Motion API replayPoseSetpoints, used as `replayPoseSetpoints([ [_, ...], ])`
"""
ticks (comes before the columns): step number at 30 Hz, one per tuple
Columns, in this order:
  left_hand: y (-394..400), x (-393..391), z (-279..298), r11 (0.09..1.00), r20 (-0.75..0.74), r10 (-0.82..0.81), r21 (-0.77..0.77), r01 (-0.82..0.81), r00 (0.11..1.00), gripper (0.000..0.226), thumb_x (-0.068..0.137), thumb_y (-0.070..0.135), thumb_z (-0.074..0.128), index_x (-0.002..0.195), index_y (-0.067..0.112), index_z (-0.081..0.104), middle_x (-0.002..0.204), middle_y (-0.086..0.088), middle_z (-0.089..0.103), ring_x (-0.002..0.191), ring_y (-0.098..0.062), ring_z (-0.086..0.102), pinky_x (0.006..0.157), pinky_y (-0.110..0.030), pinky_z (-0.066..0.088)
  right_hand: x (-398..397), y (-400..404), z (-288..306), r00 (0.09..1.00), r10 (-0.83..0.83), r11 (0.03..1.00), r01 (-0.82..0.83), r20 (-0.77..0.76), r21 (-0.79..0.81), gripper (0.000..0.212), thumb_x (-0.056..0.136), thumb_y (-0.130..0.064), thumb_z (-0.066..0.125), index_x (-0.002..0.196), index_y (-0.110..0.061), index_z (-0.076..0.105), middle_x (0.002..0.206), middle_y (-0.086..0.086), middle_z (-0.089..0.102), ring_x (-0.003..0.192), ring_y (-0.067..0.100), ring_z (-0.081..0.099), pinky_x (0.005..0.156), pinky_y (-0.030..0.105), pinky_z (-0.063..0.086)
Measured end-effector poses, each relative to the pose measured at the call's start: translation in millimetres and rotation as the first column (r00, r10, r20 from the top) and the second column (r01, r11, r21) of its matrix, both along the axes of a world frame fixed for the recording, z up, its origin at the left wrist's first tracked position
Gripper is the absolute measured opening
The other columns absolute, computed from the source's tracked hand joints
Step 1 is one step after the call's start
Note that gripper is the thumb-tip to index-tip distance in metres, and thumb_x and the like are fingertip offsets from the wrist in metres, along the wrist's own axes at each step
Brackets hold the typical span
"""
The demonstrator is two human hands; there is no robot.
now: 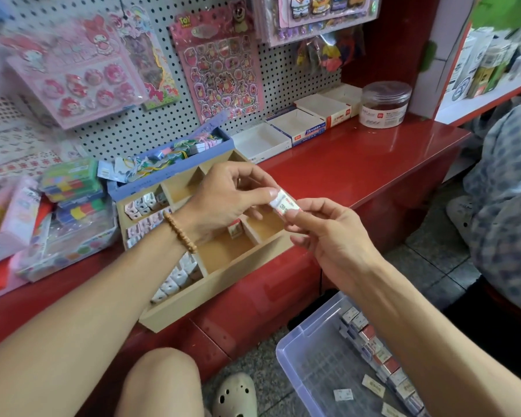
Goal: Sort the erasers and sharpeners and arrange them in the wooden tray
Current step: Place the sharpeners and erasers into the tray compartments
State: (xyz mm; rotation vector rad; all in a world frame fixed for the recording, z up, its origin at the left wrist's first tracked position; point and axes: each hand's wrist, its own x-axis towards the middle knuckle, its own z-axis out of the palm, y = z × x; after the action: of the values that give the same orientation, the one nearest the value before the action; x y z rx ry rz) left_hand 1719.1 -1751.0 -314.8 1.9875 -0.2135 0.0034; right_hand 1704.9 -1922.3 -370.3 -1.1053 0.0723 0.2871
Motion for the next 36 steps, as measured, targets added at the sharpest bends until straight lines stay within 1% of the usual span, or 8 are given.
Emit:
replayPoseSetpoints([
  [4, 18, -14, 13, 0.997, -0.028, -0.032, 0.066, 0.033, 0.999, 0.016, 0.08, -0.002, 0.075, 0.096, 0.003, 0.072, 0.082, -0.013, 0.066, 0.067, -0.02, 0.063, 0.053, -0.022, 0.053, -14, 20, 12, 0.998, 0.027, 1.0, -0.027, 0.053, 0.0, 0.016, 0.08, 0.001, 0.078, 0.086, -0.007, 0.064, 0.084, 0.017, 0.069, 0.066, 0.016, 0.065, 0.06, 0.022, 0.054],
  [7, 34, -20, 19, 0.986, -0.042, -0.071, 0.145, 0.077, 0.997, 0.016, 0.08, -0.002, 0.075, 0.091, 0.008, 0.073, 0.085, -0.019, 0.067, 0.06, -0.01, 0.062, 0.053, -0.024, 0.053, -22, 28, 19, 0.993, 0.08, 0.993, -0.073, 0.085, -0.088, 0.014, 0.084, -0.002, 0.075, 0.081, -0.011, 0.065, 0.08, 0.011, 0.07, 0.071, 0.017, 0.065, 0.064, 0.024, 0.055],
  [9, 43, -21, 18, 0.978, -0.003, -0.045, 0.204, 0.045, 0.999, 0.016, 0.079, -0.005, 0.074, 0.088, 0.008, 0.072, 0.079, -0.012, 0.065, 0.056, -0.004, 0.057, 0.053, -0.02, 0.049, -25, 30, 21, 0.99, 0.097, 0.976, -0.075, 0.098, -0.204, 0.011, 0.089, -0.007, 0.071, 0.082, -0.014, 0.067, 0.083, 0.009, 0.071, 0.076, 0.016, 0.066, 0.067, 0.026, 0.054],
  [12, 55, -17, 5, 0.907, 0.092, 0.008, 0.418, -0.046, 0.996, 0.018, 0.077, 0.005, 0.075, 0.082, 0.021, 0.072, 0.074, 0.006, 0.063, 0.061, -0.005, 0.054, 0.062, -0.02, 0.046, -25, 23, 20, 0.997, 0.018, 0.966, 0.001, 0.074, -0.259, 0.005, 0.09, -0.009, 0.069, 0.089, -0.014, 0.069, 0.086, 0.007, 0.071, 0.075, 0.016, 0.066, 0.063, 0.027, 0.053],
  [16, 61, -8, -21, 0.808, 0.09, 0.007, 0.586, -0.059, 0.996, 0.013, 0.079, 0.014, 0.071, 0.084, 0.025, 0.07, 0.079, 0.008, 0.065, 0.072, -0.01, 0.061, 0.071, -0.03, 0.055, -23, -2, 14, 0.996, -0.085, 0.949, 0.089, 0.027, -0.301, 0.007, 0.091, -0.005, 0.065, 0.095, -0.009, 0.069, 0.085, 0.008, 0.069, 0.069, 0.016, 0.065, 0.063, 0.028, 0.053],
  [23, 53, 12, -45, 0.68, 0.199, -0.039, 0.724, -0.12, 0.979, 0.011, 0.081, 0.026, 0.069, 0.091, 0.031, 0.068, 0.088, 0.011, 0.059, 0.082, -0.016, 0.062, 0.078, -0.039, 0.055, -27, -36, -11, 0.984, -0.172, 0.907, 0.141, -0.044, -0.396, 0.008, 0.095, -0.009, 0.061, 0.094, -0.011, 0.068, 0.081, 0.007, 0.071, 0.069, 0.017, 0.064, 0.064, 0.03, 0.052],
  [30, 54, 15, -64, 0.6, 0.273, -0.106, 0.784, -0.157, 0.956, 0.013, 0.084, 0.029, 0.066, 0.095, 0.023, 0.069, 0.103, 0.004, 0.059, 0.096, -0.019, 0.059, 0.08, -0.041, 0.051, -34, -44, -20, 0.987, -0.159, 0.876, 0.129, -0.026, -0.465, 0.008, 0.096, -0.01, 0.061, 0.092, -0.011, 0.068, 0.081, 0.006, 0.071, 0.069, 0.016, 0.064, 0.064, 0.03, 0.051],
  [36, 56, 17, -62, 0.587, 0.249, -0.129, 0.8, -0.128, 0.96, 0.015, 0.083, 0.032, 0.067, 0.096, 0.023, 0.069, 0.102, 0.004, 0.058, 0.097, -0.019, 0.059, 0.08, -0.039, 0.051, -36, -49, -22, 0.992, -0.124, 0.829, 0.111, 0.013, -0.549, 0.007, 0.094, -0.012, 0.063, 0.095, -0.011, 0.07, 0.084, 0.008, 0.074, 0.069, 0.015, 0.066, 0.066, 0.03, 0.052],
])
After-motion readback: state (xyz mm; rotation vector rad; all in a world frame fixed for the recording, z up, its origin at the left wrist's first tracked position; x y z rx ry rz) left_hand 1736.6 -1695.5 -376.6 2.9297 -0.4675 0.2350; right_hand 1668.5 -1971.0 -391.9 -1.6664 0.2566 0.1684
